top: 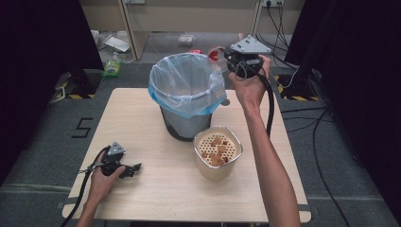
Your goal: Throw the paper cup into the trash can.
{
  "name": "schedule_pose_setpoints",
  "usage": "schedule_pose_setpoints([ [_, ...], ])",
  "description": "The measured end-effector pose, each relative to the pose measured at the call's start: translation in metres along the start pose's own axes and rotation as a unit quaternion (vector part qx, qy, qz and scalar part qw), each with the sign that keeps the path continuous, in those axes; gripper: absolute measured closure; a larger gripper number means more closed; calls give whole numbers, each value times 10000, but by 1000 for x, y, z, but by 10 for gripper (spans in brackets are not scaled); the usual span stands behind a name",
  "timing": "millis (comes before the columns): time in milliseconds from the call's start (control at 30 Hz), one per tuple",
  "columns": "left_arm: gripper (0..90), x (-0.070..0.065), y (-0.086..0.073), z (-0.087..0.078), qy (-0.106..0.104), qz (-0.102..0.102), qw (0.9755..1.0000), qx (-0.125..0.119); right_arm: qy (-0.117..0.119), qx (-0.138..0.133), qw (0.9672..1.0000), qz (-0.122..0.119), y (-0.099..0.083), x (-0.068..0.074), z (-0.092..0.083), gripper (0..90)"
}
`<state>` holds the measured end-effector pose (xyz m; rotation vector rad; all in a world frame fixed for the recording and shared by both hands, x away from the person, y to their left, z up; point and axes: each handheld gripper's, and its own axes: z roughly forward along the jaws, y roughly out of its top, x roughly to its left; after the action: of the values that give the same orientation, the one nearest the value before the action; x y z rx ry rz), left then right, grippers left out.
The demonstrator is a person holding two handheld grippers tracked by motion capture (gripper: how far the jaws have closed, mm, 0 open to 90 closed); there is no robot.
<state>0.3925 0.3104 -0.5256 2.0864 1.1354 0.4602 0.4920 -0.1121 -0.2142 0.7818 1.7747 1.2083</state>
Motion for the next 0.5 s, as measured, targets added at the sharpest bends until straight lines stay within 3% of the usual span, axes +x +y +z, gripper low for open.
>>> schedule_pose_setpoints([
  [200,0,0,0,0,0,-2,10000,-1,278,96,9996,-36,3,10,15,871],
  [500,0,0,0,0,13,21,10000,2,469,309,9984,-72,1,23,34,834],
])
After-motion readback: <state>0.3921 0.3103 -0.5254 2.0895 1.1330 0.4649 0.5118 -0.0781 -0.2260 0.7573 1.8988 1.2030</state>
